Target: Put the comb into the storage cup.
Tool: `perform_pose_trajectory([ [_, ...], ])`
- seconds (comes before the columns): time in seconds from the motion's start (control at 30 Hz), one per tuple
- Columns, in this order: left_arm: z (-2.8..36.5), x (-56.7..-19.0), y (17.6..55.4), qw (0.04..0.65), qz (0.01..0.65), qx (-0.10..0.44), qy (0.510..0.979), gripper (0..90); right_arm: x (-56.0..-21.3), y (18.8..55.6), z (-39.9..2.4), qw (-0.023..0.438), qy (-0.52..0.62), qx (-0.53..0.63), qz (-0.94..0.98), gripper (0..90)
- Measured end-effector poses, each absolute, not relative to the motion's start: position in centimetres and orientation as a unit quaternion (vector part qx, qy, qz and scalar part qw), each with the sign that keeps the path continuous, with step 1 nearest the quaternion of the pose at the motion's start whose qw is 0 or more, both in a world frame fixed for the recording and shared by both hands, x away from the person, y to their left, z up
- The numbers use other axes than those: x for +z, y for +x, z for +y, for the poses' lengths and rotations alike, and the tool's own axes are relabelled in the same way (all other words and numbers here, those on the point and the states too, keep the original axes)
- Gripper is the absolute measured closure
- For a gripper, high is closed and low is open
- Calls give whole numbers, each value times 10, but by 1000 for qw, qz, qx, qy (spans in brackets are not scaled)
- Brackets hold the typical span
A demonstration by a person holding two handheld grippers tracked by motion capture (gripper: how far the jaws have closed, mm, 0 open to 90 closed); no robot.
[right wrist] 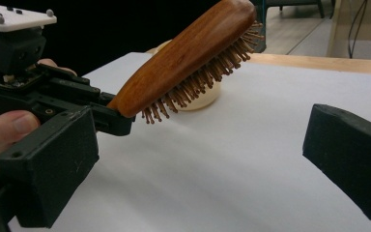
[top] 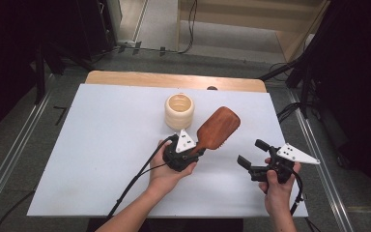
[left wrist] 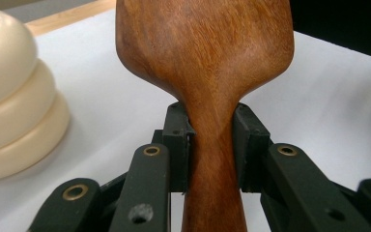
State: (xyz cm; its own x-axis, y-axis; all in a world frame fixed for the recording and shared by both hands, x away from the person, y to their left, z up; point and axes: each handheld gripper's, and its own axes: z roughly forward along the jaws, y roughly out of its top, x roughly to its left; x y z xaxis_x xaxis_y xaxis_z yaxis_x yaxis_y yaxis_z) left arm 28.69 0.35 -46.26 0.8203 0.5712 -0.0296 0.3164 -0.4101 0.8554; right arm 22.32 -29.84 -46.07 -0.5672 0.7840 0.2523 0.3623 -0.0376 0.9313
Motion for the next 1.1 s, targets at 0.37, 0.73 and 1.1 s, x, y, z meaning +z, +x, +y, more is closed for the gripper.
perform_pose_trajectory([
  [0.37, 31, -460, 284, 487, 281, 151, 813, 721, -443, 242, -270, 169, 424, 591, 665, 0],
  [0.73, 49, -457, 277, 504, 282, 172, 798, 720, -435, 260, -240, 131, 431, 605, 657, 0],
  [1.1, 60, -455, 269, 520, 272, 183, 789, 721, -432, 272, -216, 80, 446, 632, 629, 0],
])
